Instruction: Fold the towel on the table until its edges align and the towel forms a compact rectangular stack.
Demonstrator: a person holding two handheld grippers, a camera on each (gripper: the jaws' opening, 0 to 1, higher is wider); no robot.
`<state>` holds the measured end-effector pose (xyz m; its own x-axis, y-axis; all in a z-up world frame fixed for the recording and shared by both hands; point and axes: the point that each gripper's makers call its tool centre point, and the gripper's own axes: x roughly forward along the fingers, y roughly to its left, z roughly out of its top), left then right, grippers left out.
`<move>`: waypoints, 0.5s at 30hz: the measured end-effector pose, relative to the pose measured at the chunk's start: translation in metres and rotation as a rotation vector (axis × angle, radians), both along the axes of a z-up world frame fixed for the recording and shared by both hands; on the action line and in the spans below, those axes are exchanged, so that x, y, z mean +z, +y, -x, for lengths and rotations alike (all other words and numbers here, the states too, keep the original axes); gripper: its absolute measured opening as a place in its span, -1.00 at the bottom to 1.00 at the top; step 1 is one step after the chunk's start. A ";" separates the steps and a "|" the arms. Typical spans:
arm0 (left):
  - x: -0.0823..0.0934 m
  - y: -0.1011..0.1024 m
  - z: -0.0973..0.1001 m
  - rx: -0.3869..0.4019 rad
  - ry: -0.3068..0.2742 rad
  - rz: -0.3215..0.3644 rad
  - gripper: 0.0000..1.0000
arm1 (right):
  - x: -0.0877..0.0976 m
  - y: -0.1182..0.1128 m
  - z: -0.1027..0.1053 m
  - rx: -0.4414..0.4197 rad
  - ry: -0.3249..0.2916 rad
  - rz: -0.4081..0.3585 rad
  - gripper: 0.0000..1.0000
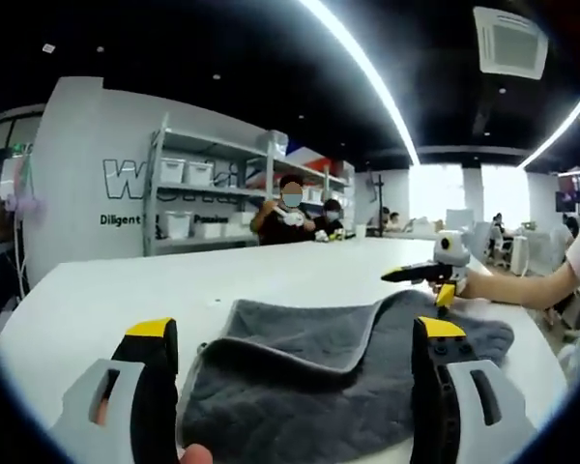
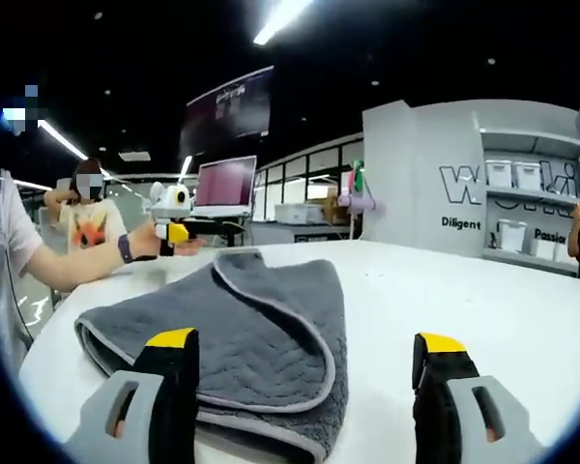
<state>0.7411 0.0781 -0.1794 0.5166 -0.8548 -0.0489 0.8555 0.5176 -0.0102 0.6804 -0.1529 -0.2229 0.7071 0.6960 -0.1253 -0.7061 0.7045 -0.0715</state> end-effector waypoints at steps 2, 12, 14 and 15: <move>0.001 -0.003 0.002 -0.010 -0.007 -0.006 0.98 | 0.005 0.003 0.001 0.001 -0.016 -0.013 0.82; -0.004 -0.012 0.011 -0.047 -0.054 -0.117 0.98 | 0.037 0.048 0.012 0.057 -0.183 0.126 0.45; -0.004 -0.011 0.011 -0.045 -0.055 -0.120 0.98 | 0.035 0.067 0.012 0.087 -0.193 0.173 0.33; -0.003 -0.010 0.011 -0.043 -0.055 -0.119 0.98 | 0.034 0.077 0.013 0.106 -0.191 0.180 0.29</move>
<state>0.7298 0.0677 -0.1823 0.4842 -0.8662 -0.1240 0.8746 0.4751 0.0963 0.6678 -0.0758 -0.1890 0.6541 0.7460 -0.1252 -0.7369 0.5911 -0.3280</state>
